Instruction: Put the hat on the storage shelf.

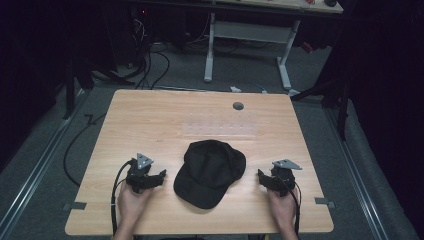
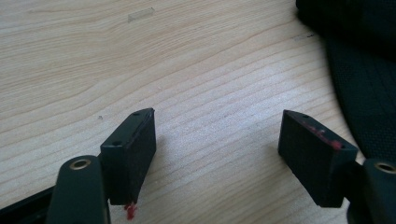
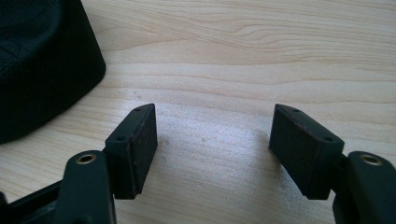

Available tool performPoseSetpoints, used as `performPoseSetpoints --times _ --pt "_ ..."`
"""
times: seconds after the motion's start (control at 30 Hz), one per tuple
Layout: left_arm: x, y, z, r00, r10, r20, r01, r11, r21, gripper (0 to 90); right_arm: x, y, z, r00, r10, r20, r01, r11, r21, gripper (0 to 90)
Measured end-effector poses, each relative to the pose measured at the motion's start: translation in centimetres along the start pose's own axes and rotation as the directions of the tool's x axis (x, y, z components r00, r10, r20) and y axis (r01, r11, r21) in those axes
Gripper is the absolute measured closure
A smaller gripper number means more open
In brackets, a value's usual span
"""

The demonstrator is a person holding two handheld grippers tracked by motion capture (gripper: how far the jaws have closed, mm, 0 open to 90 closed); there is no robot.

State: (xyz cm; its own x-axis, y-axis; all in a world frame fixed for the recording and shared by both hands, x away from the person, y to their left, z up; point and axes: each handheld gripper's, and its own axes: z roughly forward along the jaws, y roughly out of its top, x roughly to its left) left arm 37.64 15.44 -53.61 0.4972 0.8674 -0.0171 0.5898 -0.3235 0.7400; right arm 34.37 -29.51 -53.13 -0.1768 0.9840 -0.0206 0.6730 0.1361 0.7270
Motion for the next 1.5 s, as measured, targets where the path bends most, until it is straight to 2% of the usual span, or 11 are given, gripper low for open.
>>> performPoseSetpoints --times 0.97,1.07,1.27,1.4,1.5 --pt "0.0 0.0 0.0 1.0000 -0.001 0.000 0.001 1.0000 0.002 27.5 0.0 0.1 -0.1 0.9998 -0.009 -0.016 0.009 1.000 0.012 33.3" --pt "0.0 0.0 0.0 1.0000 -0.001 0.000 0.001 1.0000 0.002 27.4 0.0 0.1 -0.4 0.9993 0.009 -0.037 -0.008 1.000 0.008 36.6" --pt "0.0 0.0 0.0 1.0000 -0.001 -0.001 0.001 1.0000 0.000 27.3 0.5 0.2 -1.5 0.9965 0.020 -0.081 -0.023 0.999 -0.039 39.3" --pt "0.0 0.0 0.0 1.0000 -0.001 0.000 0.001 1.0000 0.002 27.3 0.9 0.2 -2.1 0.9940 0.000 -0.109 -0.007 0.997 -0.072 40.3" --pt "0.0 0.0 0.0 1.0000 0.000 0.000 0.000 1.0000 0.002 27.3 1.2 0.3 -2.7 0.9881 0.003 -0.154 -0.017 0.996 -0.091 40.2"
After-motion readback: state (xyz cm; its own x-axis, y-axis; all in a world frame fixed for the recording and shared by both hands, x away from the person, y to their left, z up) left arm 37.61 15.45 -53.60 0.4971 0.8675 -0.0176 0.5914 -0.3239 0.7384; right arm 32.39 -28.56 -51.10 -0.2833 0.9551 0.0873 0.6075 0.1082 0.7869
